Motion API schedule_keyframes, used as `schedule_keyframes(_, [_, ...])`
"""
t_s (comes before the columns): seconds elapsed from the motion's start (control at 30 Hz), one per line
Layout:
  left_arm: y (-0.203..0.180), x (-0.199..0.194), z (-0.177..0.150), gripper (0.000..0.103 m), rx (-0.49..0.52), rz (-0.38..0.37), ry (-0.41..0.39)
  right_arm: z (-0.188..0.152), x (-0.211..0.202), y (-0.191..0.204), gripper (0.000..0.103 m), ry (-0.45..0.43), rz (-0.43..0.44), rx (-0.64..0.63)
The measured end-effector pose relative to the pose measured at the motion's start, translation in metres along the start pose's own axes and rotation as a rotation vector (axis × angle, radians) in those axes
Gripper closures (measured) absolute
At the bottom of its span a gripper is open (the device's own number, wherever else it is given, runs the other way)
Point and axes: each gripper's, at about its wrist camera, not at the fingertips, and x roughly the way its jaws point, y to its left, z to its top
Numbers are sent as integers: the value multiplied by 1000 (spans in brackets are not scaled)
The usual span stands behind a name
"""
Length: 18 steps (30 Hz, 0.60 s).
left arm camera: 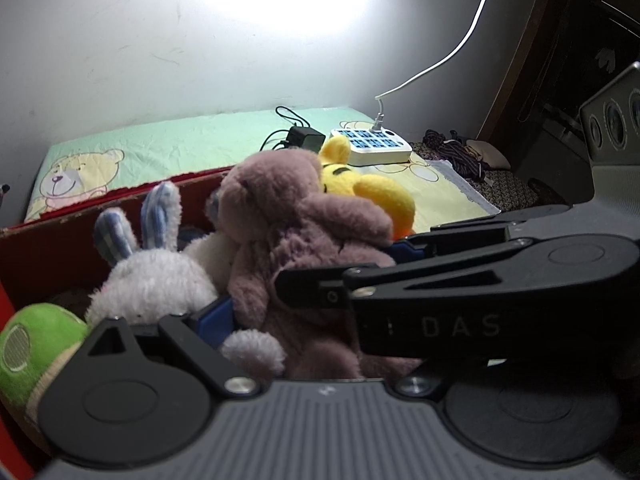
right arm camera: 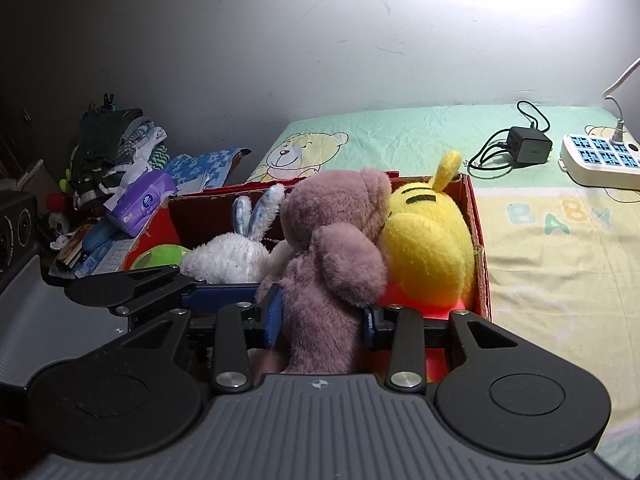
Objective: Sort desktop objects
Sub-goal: 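Lower the pink teddy into the box beside the white bunnies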
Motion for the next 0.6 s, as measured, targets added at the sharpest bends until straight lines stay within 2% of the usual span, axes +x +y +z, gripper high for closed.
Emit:
schedule_keyframes(0.23, [-4, -9, -8, 8, 9, 1, 14, -7, -12, 8, 56, 1, 15, -49])
schedule_keyframes(0.47, [3, -20, 0, 8, -45, -6, -5, 3, -33, -6, 55, -122, 46, 55])
schedule_keyframes(0.57, [3, -26, 4, 8, -57, -9, -22, 6, -32, -13, 58, -167, 43, 109])
schedule_keyframes(0.6, [3, -26, 4, 8, -58, -9, -26, 6, -32, -14, 65, -178, 42, 123])
